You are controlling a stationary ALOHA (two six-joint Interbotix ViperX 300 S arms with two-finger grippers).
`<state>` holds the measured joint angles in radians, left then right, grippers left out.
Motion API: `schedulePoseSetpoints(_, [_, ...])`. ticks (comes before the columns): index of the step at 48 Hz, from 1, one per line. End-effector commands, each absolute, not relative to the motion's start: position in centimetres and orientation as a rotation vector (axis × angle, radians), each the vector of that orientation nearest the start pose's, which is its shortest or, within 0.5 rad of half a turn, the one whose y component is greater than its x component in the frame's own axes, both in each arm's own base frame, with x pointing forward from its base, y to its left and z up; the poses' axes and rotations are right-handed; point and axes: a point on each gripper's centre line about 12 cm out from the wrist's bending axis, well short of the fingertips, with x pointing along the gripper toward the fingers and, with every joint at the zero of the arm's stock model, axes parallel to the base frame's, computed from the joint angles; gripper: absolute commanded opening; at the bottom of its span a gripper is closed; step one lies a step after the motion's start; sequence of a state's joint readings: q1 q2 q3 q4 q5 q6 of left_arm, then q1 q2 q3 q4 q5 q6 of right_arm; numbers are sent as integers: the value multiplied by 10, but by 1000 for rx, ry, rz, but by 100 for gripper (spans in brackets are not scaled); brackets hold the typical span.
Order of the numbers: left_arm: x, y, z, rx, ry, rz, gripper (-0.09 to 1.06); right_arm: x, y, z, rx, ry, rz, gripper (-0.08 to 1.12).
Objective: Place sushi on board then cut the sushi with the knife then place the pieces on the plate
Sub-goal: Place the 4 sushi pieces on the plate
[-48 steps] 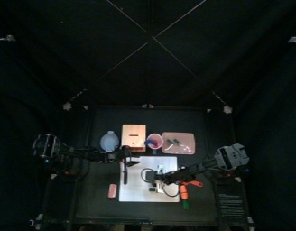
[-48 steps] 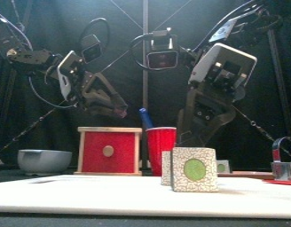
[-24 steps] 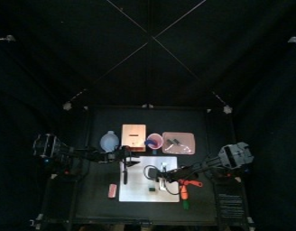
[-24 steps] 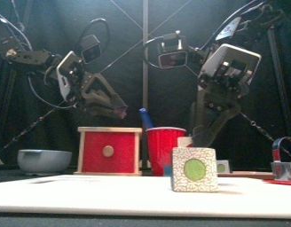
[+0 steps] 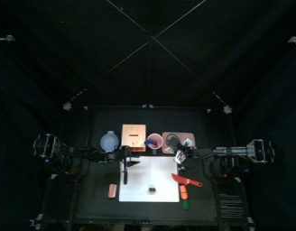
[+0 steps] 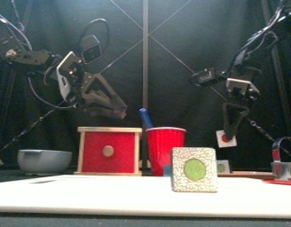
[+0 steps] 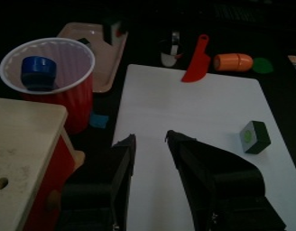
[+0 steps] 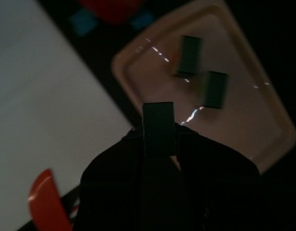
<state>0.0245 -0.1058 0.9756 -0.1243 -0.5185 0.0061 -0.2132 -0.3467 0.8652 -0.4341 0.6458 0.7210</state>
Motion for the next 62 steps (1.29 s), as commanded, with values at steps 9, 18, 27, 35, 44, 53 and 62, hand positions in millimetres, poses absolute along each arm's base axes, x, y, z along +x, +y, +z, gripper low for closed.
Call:
schedulePoseSetpoints(9, [334,19,167,-97,330,113,75,226,-116,159,387,990,-710,54])
schedulePoseSetpoints(18, [334,19,167,-96,330,112,75,222,-116,143,464,940,-692,60])
schedulePoseSetpoints(27, [334,19,167,-97,330,113,75,211,-114,128,486,967,-699,73])
schedulePoseSetpoints(35, [334,19,167,-97,331,113,75,214,-115,139,483,926,-695,79])
schedulePoseSetpoints(44, [334,19,167,-96,331,112,75,236,-100,171,443,846,-616,79])
schedulePoseSetpoints(53, [334,19,167,-99,330,113,75,285,-31,192,256,815,-314,79])
schedulePoseSetpoints(62, [334,18,166,-101,331,112,75,324,35,199,165,811,-112,78])
